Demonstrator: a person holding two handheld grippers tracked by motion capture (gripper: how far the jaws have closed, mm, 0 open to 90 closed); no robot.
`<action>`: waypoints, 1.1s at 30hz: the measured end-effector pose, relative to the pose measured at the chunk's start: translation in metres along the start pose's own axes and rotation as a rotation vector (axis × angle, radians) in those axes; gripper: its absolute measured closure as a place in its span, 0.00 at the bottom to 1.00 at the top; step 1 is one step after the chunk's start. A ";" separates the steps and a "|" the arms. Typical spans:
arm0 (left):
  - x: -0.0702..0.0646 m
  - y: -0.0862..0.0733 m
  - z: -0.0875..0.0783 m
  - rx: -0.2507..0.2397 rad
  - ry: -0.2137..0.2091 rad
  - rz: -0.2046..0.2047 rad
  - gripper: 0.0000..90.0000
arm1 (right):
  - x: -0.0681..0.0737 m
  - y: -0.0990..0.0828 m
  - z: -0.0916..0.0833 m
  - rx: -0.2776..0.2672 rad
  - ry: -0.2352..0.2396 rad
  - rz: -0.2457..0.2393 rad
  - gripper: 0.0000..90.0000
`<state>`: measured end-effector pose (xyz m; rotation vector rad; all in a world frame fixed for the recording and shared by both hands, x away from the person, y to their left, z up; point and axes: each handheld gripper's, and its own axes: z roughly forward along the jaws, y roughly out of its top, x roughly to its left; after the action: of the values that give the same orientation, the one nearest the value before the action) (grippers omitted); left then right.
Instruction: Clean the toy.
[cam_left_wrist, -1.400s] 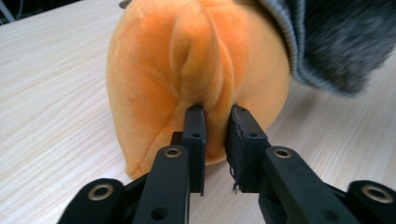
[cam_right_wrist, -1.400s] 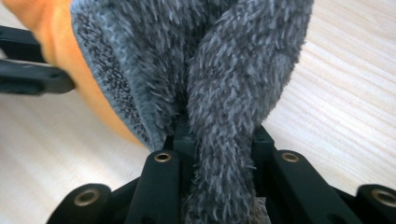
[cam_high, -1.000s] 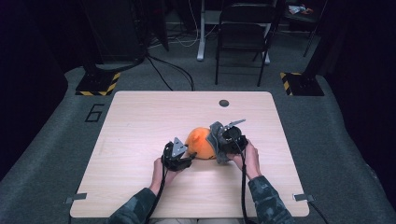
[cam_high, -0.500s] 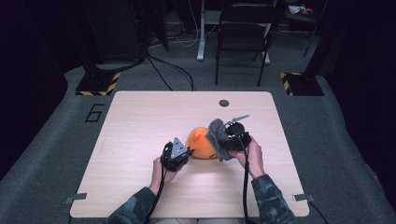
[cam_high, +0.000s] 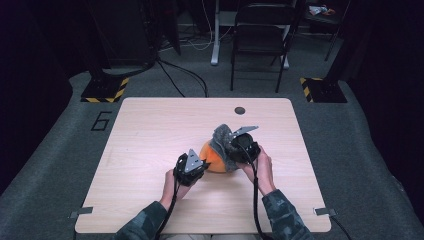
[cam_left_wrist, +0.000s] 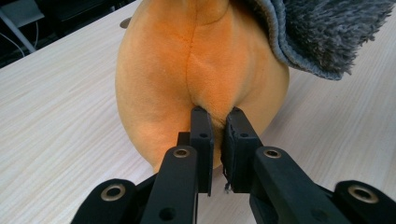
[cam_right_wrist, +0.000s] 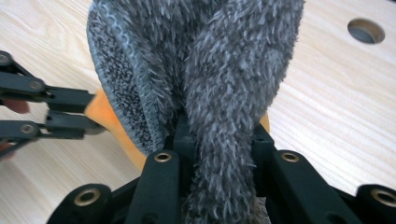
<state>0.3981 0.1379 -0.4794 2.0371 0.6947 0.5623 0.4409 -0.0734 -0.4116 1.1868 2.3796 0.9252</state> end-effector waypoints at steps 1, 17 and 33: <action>0.001 0.000 0.000 0.004 0.000 -0.002 0.92 | -0.001 -0.001 0.001 0.006 -0.003 0.009 0.80; 0.005 -0.004 0.002 0.000 -0.011 -0.034 0.90 | -0.045 -0.041 0.049 0.227 -0.035 0.142 0.80; 0.006 -0.004 0.002 -0.006 -0.007 -0.022 0.90 | -0.026 -0.006 0.000 0.071 -0.034 0.060 0.80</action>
<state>0.4030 0.1429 -0.4831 2.0224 0.7089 0.5436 0.4534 -0.0966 -0.4158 1.2962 2.3804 0.8381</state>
